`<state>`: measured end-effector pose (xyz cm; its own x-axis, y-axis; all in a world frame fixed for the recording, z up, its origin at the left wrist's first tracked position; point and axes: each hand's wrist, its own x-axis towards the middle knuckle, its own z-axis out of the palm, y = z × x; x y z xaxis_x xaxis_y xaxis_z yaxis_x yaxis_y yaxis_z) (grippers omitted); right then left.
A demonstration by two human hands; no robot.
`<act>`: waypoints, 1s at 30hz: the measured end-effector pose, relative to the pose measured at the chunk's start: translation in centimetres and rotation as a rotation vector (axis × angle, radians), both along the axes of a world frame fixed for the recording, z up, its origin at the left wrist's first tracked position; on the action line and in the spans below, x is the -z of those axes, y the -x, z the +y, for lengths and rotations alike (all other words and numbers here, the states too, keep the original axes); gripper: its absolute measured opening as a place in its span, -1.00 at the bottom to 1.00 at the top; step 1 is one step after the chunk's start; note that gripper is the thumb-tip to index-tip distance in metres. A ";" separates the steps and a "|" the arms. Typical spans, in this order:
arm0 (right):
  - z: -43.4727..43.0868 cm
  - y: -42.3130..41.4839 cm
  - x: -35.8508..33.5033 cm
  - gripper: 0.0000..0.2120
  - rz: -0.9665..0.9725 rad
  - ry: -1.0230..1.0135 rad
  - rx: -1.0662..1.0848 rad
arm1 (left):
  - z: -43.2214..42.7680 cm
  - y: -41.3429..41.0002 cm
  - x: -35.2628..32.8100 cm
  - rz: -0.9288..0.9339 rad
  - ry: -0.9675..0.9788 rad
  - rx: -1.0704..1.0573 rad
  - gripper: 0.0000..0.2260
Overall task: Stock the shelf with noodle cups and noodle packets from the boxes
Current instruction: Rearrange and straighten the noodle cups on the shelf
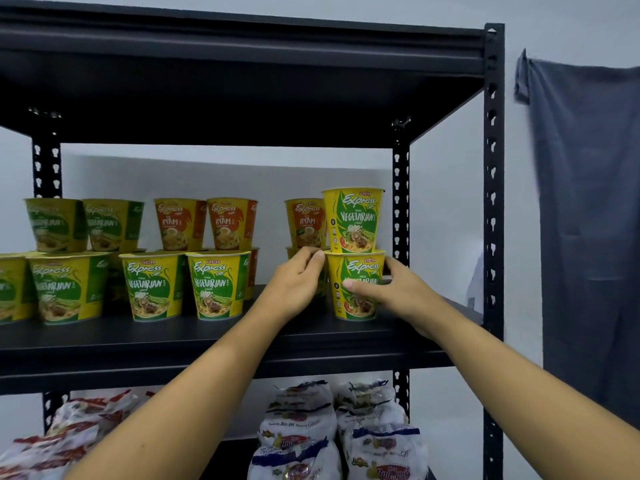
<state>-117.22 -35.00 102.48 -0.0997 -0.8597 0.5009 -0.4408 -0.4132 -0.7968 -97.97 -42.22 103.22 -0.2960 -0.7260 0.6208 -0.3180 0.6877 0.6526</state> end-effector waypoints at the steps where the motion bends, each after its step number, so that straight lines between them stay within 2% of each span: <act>1: 0.0 0.0 0.2 -0.38 -0.005 -0.006 -0.023 | 0.2 0.0 0.0 0.012 0.007 0.018 -0.65; 5: 0.0 0.4 0.3 -0.39 -0.013 -0.026 -0.062 | 0.5 0.2 -0.4 0.080 0.014 0.079 -0.61; 11: -0.2 0.4 0.6 -0.37 0.001 0.009 -0.055 | 0.5 1.4 -2.7 0.143 -0.003 0.132 -0.37; 24: -0.3 0.8 0.7 -0.37 0.010 0.021 -0.072 | 0.8 3.3 -5.3 0.163 -0.014 0.097 -0.49; 28: -0.4 0.9 0.8 -0.36 0.008 0.019 -0.066 | 1.1 2.6 -6.1 0.256 0.000 0.092 -0.53; 30: -0.2 0.9 0.7 -0.44 -0.003 0.023 -0.073 | 1.1 1.7 -6.4 0.311 0.000 0.079 -0.53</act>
